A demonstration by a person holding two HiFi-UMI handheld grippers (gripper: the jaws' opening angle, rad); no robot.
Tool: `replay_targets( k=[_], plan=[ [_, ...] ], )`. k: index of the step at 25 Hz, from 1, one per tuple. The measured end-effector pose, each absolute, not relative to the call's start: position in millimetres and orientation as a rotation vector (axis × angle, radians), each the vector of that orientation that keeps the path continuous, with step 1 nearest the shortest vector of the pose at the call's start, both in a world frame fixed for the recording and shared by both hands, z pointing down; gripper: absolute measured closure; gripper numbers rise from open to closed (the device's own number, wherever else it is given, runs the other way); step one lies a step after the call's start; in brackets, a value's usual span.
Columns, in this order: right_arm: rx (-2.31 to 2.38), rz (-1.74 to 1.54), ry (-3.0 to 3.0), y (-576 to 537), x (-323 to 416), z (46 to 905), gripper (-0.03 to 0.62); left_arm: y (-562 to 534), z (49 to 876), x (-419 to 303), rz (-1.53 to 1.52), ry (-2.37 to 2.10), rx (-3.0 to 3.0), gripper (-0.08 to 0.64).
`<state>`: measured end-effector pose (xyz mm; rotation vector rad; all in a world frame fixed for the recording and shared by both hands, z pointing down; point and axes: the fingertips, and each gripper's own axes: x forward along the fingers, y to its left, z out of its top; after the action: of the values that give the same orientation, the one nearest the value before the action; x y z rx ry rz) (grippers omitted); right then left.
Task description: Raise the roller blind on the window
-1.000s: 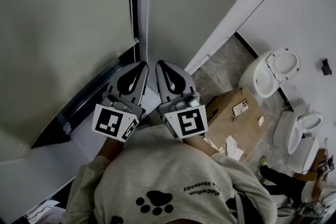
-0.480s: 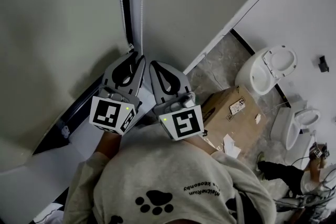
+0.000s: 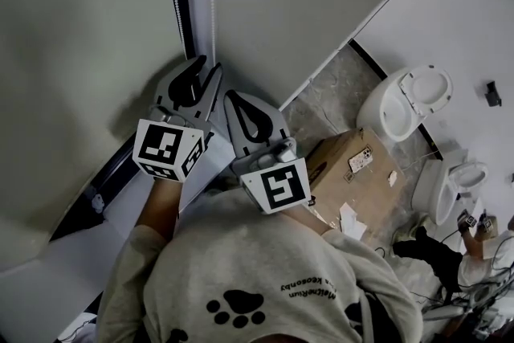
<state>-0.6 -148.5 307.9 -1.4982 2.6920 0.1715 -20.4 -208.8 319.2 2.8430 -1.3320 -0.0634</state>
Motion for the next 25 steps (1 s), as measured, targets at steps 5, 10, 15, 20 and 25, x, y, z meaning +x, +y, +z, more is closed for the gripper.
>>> replay_targets(
  k=[5,10,15,20,25],
  plan=[
    [-1.494,0.182,2.696,-149,-1,310,0.583,-221,319,-15,-0.049,-1.273,2.858,0.454],
    [-1.482,0.174,2.704,-150,-1,308,0.583,-225,317,-14,-0.022,-1.255,2.868,0.479],
    [-1.475,0.176,2.705,-148,-1,309,0.583,-221,319,-7,0.014,-1.209,2.889,0.535],
    [-1.474,0.188,2.704,-148,-2,313,0.583,-217,328,-10,0.037,-1.201,2.891,0.538],
    [-1.478,0.192,2.706,-149,-2,307,0.583,-209,334,-16,0.050,-1.243,2.880,0.540]
  ],
)
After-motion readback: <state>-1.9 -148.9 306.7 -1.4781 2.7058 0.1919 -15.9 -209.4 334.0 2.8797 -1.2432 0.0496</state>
